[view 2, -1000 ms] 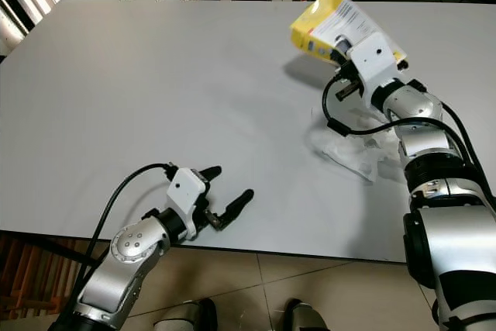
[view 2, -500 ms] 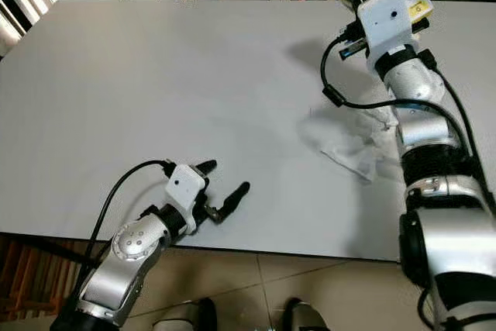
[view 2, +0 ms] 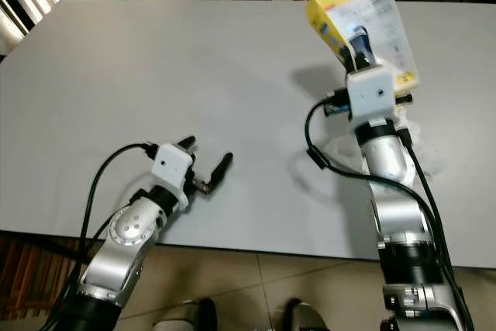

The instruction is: Picking trash to rubbish bin

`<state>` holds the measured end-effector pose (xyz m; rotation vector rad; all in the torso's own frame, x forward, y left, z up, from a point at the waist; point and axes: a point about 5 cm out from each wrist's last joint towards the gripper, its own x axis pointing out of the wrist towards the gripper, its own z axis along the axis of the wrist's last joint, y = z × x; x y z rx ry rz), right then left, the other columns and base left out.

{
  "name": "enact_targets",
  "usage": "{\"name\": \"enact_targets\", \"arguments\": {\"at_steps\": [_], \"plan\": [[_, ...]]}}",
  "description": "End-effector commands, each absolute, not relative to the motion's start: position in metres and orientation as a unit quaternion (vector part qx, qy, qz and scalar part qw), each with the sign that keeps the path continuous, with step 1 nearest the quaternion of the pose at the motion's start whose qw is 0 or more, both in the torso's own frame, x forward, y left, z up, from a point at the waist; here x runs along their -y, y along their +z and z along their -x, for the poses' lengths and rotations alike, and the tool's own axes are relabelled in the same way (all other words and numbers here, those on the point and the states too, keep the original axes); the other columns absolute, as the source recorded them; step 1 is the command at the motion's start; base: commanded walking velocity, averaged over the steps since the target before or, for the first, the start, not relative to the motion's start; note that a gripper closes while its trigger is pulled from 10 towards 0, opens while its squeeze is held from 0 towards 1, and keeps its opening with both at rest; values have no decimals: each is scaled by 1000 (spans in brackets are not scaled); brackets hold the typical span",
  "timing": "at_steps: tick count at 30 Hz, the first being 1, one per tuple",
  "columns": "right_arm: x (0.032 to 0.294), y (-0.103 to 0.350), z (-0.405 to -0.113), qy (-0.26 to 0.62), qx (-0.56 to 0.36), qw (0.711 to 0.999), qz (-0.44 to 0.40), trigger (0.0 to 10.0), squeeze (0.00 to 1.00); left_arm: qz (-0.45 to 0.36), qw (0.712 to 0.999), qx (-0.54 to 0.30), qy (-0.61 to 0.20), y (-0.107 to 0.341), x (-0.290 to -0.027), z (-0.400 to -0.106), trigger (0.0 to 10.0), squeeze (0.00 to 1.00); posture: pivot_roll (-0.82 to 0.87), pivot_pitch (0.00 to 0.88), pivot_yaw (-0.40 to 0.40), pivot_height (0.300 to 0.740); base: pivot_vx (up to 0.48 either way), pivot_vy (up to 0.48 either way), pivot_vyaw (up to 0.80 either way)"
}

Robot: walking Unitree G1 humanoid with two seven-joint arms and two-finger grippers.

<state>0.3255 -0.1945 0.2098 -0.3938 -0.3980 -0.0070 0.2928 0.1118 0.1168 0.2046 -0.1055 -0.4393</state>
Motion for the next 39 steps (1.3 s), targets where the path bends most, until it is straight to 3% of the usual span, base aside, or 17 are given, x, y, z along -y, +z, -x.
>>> {"name": "enact_targets", "arguments": {"at_steps": [1,12,18,24,32,39], "plan": [[198,216,-314,-28,205,963,175,10000,0,-93,974,85,-188,120,-117,-295,10000,0,-65,122,43,740,0,0,0],[191,207,-278,-31,166,970,177,10000,0,-95,975,69,-190,124,-115,-300,10000,0,-92,115,59,740,0,0,0],[170,198,-266,-11,144,975,167,10000,0,-80,976,64,-194,125,-118,-303,10000,0,-103,105,77,740,0,0,0],[154,195,-262,-7,138,979,152,10000,0,-69,977,68,-189,130,-118,-303,10000,0,-90,97,64,740,0,0,0],[157,191,-263,-60,113,985,114,10000,0,-54,981,54,-177,127,-120,-296,10000,0,-77,103,41,740,0,0,0],[152,185,-261,-53,97,988,107,10000,0,-56,982,45,-177,124,-121,-296,10000,0,-77,103,41,740,0,0,0]]}}
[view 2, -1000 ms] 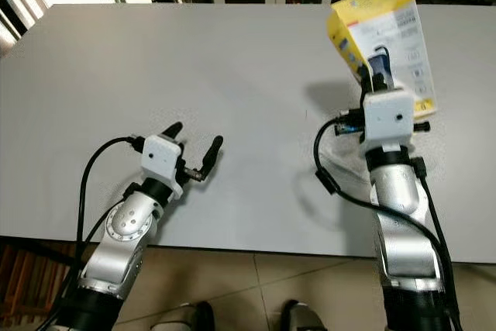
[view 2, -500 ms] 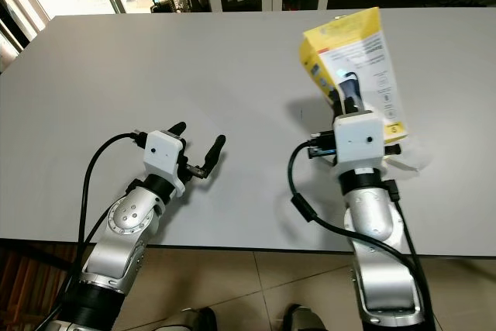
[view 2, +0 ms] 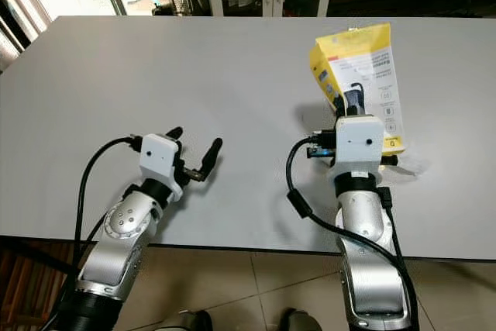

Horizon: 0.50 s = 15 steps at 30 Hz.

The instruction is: Picking trash to rubbish bin

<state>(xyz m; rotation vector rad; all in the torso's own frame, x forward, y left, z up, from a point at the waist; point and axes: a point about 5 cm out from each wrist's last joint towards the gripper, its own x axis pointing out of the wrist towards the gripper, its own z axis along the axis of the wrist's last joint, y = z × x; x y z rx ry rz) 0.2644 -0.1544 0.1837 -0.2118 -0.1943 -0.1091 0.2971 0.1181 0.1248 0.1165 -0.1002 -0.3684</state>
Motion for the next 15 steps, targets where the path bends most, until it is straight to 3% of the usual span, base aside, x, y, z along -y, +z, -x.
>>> {"name": "enact_targets", "arguments": {"at_steps": [1,9,15], "plan": [[151,184,-261,-52,96,988,107,10000,0,-57,982,44,-177,125,-120,-296,10000,0,-77,103,41,740,0,0,0],[146,181,-259,-54,88,990,97,10000,0,-61,981,44,-178,126,-122,-297,10000,0,-74,102,44,740,0,0,0],[147,181,-259,-58,86,990,98,10000,0,-65,981,44,-178,126,-124,-297,10000,0,-74,102,44,740,-263,0,0]]}}
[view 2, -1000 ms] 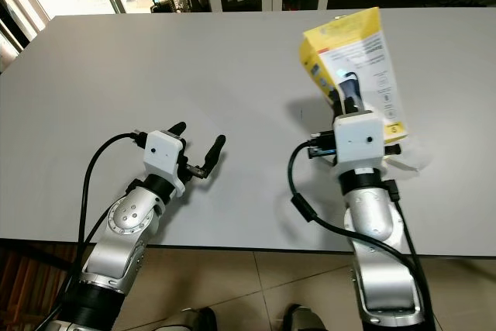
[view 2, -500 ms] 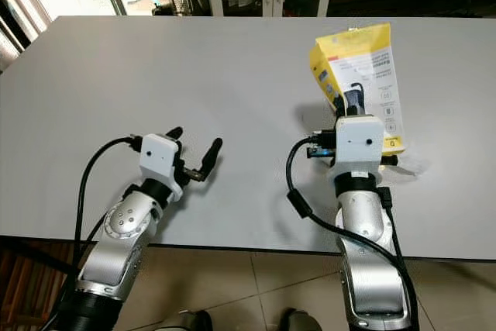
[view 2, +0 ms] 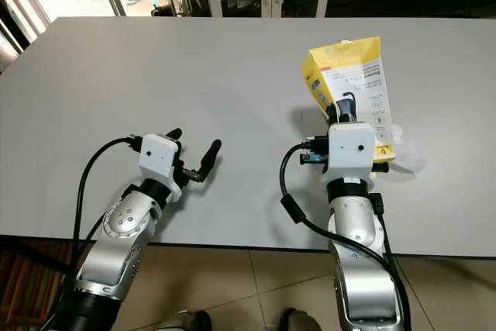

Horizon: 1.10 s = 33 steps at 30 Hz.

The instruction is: Picking trash to rubbish bin

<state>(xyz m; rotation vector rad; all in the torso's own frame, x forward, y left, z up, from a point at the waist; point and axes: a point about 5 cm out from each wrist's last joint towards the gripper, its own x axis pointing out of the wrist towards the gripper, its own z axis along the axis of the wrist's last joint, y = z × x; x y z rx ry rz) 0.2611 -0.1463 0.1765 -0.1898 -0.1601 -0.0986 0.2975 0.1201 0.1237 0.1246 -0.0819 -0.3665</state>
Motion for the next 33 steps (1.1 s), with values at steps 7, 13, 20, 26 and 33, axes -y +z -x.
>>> {"name": "enact_targets", "arguments": {"at_steps": [7,13,20,26,33], "plan": [[147,181,-259,-58,86,990,98,10000,0,-66,981,43,-176,127,-124,-297,10000,0,-77,106,43,740,-291,0,0],[146,181,-260,-56,85,990,97,10000,0,-67,982,41,-174,126,-125,-297,10000,0,-74,107,43,740,-325,0,0],[145,180,-260,-53,83,991,95,10000,0,-69,981,37,-175,125,-126,-296,10000,0,-72,108,43,740,-322,0,0],[145,180,-260,-53,82,991,94,10000,0,-70,981,36,-175,125,-126,-297,10000,0,-72,107,40,740,-322,0,0],[144,181,-261,-52,83,991,95,10000,0,-70,981,35,-175,124,-126,-297,10000,0,-72,106,39,740,-304,0,0]]}}
